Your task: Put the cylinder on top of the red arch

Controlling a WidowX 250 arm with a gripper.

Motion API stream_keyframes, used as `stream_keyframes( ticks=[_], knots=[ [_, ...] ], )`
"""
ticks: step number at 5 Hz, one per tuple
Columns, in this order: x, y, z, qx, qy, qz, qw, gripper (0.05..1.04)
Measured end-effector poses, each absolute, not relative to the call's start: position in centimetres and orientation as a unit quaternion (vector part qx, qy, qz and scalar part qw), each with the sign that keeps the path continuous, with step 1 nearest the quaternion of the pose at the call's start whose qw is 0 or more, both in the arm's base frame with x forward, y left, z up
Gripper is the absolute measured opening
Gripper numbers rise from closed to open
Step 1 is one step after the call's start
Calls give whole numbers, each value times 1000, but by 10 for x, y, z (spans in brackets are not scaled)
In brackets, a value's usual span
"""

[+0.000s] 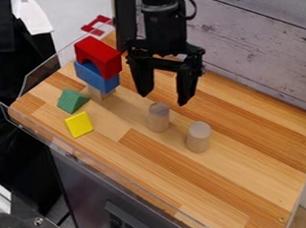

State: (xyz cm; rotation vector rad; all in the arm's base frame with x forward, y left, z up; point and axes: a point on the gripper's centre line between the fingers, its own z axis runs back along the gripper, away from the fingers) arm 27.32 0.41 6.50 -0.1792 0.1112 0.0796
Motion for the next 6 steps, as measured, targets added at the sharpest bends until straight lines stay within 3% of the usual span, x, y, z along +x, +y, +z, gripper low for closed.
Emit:
stream_keyframes(
  ticks=[2,5,6],
  knots=[
    [275,18,42,-27,63,41,997,997],
    [274,20,22,-3,71,38,997,961],
    [273,16,19,-1,74,35,997,680]
  ],
)
